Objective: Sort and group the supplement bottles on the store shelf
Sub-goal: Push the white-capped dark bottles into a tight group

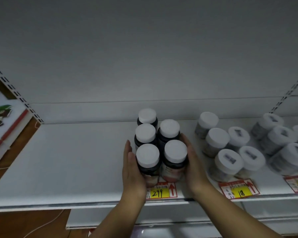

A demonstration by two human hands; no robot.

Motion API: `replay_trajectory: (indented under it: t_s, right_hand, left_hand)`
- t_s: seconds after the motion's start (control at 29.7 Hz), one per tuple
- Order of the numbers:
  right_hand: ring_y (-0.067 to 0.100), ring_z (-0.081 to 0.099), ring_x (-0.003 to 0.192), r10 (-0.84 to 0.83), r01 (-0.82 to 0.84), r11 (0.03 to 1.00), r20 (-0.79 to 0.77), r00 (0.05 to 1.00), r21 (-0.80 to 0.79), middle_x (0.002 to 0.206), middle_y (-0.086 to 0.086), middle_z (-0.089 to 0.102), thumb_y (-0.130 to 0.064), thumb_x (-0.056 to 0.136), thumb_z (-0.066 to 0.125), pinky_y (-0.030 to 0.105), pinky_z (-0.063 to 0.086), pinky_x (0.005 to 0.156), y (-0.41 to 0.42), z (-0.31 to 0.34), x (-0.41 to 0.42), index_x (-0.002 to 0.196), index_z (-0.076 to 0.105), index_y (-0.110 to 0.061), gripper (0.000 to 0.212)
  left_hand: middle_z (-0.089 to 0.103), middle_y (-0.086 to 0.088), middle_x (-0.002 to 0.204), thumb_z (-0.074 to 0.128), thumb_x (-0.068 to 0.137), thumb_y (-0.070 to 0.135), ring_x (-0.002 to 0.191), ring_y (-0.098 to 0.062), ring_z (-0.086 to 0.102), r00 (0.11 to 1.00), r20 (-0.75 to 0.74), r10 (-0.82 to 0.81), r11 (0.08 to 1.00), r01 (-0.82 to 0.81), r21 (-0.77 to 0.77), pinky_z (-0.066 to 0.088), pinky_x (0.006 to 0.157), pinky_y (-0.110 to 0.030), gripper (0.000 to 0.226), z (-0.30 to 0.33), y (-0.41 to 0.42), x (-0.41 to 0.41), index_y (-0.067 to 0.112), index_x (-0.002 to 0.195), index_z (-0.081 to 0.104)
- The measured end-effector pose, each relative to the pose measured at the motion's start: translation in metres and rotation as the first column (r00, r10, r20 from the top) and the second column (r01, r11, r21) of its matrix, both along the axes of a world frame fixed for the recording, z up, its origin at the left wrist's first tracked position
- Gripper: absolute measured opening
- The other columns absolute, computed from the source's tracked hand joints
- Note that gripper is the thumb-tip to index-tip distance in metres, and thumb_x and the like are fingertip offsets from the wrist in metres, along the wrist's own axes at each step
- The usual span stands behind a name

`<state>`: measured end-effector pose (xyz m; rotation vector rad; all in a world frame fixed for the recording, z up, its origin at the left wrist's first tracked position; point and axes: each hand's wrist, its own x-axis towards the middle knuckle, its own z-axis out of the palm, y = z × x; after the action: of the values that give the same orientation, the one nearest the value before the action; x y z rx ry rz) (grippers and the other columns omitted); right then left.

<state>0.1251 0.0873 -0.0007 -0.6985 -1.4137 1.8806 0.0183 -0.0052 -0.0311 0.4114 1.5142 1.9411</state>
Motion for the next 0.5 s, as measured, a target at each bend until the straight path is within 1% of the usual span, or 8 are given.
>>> replay_trajectory:
  t_s: [0.1,0.17,0.2,0.27,0.3,0.34,0.44,0.5]
  right_hand:
    - [0.018,0.053,0.125,0.028,-0.028,0.999,0.002,1.0,-0.019,0.132,0.001,0.059,-0.045,0.097,0.036,0.048,0.04,0.104,0.0025,-0.001,-0.0001,0.131,0.049,-0.027,0.041]
    - [0.019,0.051,0.127,0.028,-0.029,1.0,0.012,1.0,0.012,0.136,0.003,0.056,-0.042,0.099,0.031,0.051,0.037,0.107,0.0035,-0.0021,0.0002,0.134,0.046,-0.024,0.042]
    - [0.017,0.051,0.127,0.031,-0.032,0.999,0.017,0.999,0.022,0.136,0.001,0.057,-0.046,0.097,0.032,0.051,0.038,0.107,0.0033,-0.0028,0.0,0.134,0.046,-0.027,0.044]
    - [0.014,0.052,0.126,0.058,-0.059,0.998,0.027,0.998,0.002,0.134,-0.008,0.058,-0.064,0.085,0.04,0.048,0.037,0.107,0.0018,-0.0038,0.0005,0.131,0.048,-0.038,0.053]
    - [0.013,0.051,0.127,0.076,-0.076,0.997,0.026,0.997,-0.01,0.134,-0.011,0.057,-0.071,0.077,0.043,0.047,0.036,0.108,0.0016,-0.0052,0.0014,0.13,0.048,-0.043,0.06]
    - [0.012,0.049,0.128,0.092,-0.091,0.996,0.029,0.995,-0.015,0.135,-0.013,0.056,-0.074,0.072,0.043,0.046,0.035,0.109,0.0018,-0.0072,0.0022,0.129,0.048,-0.045,0.064]
    - [0.008,0.05,0.126,0.091,-0.09,0.996,0.035,0.995,-0.023,0.131,-0.02,0.058,-0.074,0.07,0.042,0.037,0.038,0.105,0.0014,-0.0086,0.0037,0.123,0.051,-0.052,0.058]
    - [0.005,0.052,0.124,0.076,-0.074,0.997,0.046,0.996,-0.029,0.129,-0.022,0.059,-0.076,0.07,0.043,0.037,0.038,0.106,0.0019,-0.0097,0.0041,0.122,0.051,-0.054,0.057]
  left_hand:
    - [0.047,0.007,0.145,0.041,0.074,0.068,0.132,-0.017,0.045,0.998,-0.038,0.057,0.998,-0.057,0.002,0.035,0.111,-0.049,0.055,-0.0013,0.0013,0.0006,0.054,0.127,0.045]
    - [0.046,0.01,0.146,0.04,0.073,0.067,0.132,-0.015,0.045,0.996,-0.021,0.084,0.996,-0.084,0.009,0.035,0.111,-0.048,0.041,0.0,0.0022,0.0023,0.064,0.114,0.047]
    - [0.047,0.009,0.145,0.039,0.075,0.066,0.132,-0.015,0.046,0.996,-0.026,0.086,0.996,-0.085,0.015,0.036,0.111,-0.048,0.041,0.0013,0.0028,0.0028,0.062,0.115,0.048]
    - [0.053,0.004,0.14,0.037,0.084,0.059,0.128,-0.017,0.05,0.996,-0.056,0.074,0.997,-0.072,0.03,0.039,0.108,-0.051,0.046,0.0017,0.0045,0.003,0.046,0.127,0.05]
    - [0.058,0.003,0.135,0.037,0.089,0.055,0.125,-0.017,0.054,0.995,-0.068,0.067,0.997,-0.064,0.042,0.042,0.105,-0.051,0.045,0.0024,0.0057,0.0034,0.039,0.129,0.051]
    - [0.063,0.004,0.13,0.036,0.092,0.051,0.12,-0.016,0.058,0.995,-0.078,0.069,0.996,-0.065,0.052,0.045,0.102,-0.05,0.042,0.0037,0.0065,0.0036,0.037,0.128,0.053]
    - [0.068,0.006,0.121,0.038,0.091,0.052,0.112,-0.013,0.064,0.995,-0.063,0.071,0.996,-0.068,0.053,0.049,0.098,-0.048,0.041,0.007,0.0077,0.0033,0.037,0.125,0.056]
    - [0.066,0.003,0.126,0.038,0.094,0.05,0.116,-0.017,0.061,0.998,-0.047,0.029,0.998,-0.027,0.051,0.046,0.1,-0.051,0.04,0.0064,0.0069,0.0021,0.035,0.128,0.053]
